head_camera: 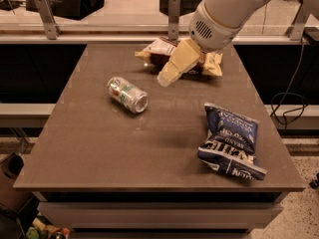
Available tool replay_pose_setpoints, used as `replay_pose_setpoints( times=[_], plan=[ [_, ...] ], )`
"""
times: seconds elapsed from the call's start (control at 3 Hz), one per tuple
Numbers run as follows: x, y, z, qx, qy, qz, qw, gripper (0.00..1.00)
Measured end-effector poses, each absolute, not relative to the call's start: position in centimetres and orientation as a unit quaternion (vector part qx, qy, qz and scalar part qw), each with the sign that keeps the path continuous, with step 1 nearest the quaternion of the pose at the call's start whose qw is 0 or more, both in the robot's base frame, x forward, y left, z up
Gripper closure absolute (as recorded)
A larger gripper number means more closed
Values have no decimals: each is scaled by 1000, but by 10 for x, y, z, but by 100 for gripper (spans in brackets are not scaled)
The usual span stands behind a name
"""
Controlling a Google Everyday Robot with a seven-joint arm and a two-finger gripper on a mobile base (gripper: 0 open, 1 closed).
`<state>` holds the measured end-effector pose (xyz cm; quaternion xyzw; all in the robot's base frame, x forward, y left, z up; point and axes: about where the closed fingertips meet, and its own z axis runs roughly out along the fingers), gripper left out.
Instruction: Place 7up can upright
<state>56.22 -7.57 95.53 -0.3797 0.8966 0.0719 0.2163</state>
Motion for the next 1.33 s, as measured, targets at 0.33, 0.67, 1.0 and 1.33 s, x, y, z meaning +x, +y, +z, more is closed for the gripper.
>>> replay_pose_setpoints(
  times=[0.33,0.67,1.0,1.33],
  plan=[
    [573,-55,950,-382,897,67,214,0],
    [587,-22,933,-380,901,56,202,0],
    [594,-5,924,-372,907,39,192,0],
    [596,9,920,-376,910,17,173,0]
  ],
)
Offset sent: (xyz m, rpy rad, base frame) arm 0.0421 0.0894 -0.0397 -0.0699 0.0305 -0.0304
